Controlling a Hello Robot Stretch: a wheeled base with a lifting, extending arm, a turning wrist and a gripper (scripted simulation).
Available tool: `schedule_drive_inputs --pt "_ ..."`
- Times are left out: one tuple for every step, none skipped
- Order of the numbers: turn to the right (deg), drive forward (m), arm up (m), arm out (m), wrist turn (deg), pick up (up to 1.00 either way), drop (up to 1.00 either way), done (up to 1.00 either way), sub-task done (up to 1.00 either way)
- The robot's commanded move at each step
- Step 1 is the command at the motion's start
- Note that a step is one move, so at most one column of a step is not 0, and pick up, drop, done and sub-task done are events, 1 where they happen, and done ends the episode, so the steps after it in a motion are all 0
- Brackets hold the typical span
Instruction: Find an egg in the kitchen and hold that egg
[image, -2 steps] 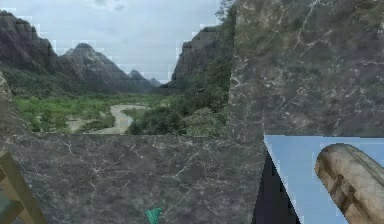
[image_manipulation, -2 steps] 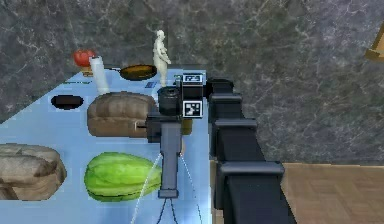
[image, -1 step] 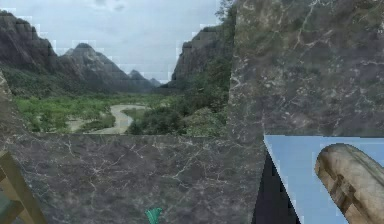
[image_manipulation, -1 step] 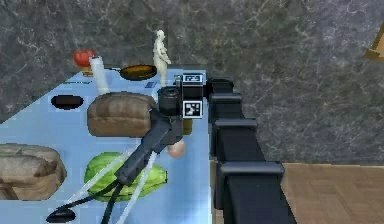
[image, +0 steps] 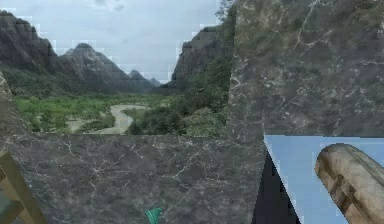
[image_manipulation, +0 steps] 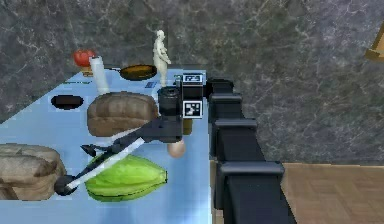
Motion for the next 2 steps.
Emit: schedule_drive_inputs --pt "0.0 0.00 0.00 0.00 45.0 0.00 0.00 0.00 0.00" --pt "0.0 0.00 0.00 0.00 39.0 0.00 0.00 0.00 0.00"
